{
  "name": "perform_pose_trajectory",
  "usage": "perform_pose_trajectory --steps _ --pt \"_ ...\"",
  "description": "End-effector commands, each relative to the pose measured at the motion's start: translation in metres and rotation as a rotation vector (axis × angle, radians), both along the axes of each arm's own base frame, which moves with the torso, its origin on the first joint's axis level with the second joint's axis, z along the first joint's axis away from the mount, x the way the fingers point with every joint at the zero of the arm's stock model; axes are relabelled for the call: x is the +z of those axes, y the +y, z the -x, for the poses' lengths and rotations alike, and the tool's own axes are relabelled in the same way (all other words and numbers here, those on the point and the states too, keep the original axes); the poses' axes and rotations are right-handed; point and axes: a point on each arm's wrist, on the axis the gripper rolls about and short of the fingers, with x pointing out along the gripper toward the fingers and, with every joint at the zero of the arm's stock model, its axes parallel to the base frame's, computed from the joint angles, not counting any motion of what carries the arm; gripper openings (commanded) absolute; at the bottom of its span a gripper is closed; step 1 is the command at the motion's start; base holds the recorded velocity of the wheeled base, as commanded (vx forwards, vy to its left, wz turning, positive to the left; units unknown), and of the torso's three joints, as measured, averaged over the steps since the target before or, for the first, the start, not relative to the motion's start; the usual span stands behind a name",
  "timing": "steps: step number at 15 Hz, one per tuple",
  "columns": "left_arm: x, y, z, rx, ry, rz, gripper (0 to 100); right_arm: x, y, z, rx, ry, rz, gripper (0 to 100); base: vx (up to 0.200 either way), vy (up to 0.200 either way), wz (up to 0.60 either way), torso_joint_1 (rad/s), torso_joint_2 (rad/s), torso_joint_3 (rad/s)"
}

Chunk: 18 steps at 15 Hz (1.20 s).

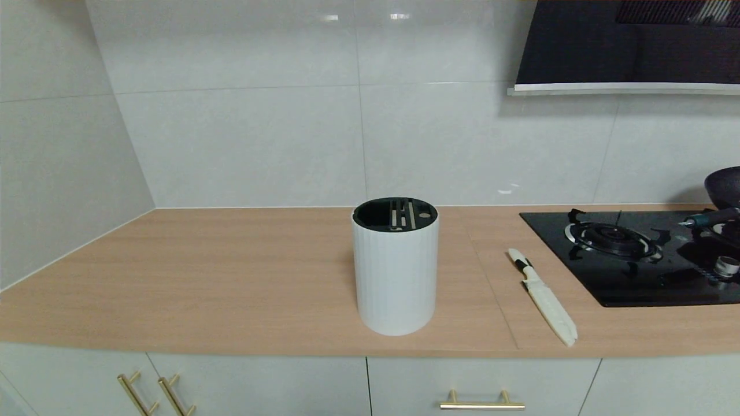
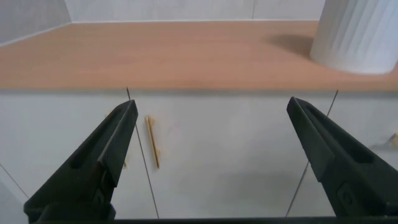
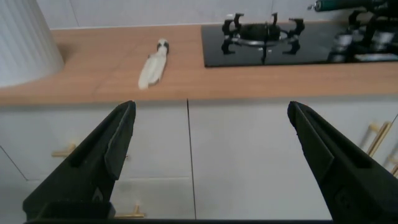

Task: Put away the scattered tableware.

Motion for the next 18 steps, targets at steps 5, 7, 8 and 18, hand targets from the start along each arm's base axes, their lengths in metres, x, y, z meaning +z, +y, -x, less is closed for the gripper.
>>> perform_pose_trajectory --steps 5,7,8,18 --pt "0.0000 0.0000 0.0000 0.000 0.000 0.001 100 0.0000 0.0000 -0.0001 -0.001 0.001 0.000 100 0.000 0.000 0.00 0.255 -0.54 -0.290" --pt "0.0000 0.0000 0.0000 0.000 0.000 0.001 100 0.0000 0.0000 -0.0001 0.001 0.001 0.000 100 0.000 0.000 0.00 0.271 -0.57 -0.305" --pt "0.0000 0.0000 0.0000 0.000 0.000 0.001 100 0.0000 0.0000 -0.0001 -0.001 0.001 0.000 100 0.000 0.000 0.00 0.281 -0.59 -0.310" --pt "0.0000 0.0000 0.0000 0.000 0.000 0.001 100 0.0000 0.0000 -0.0001 0.001 0.001 -0.001 100 0.000 0.000 0.00 0.213 -0.45 -0.232"
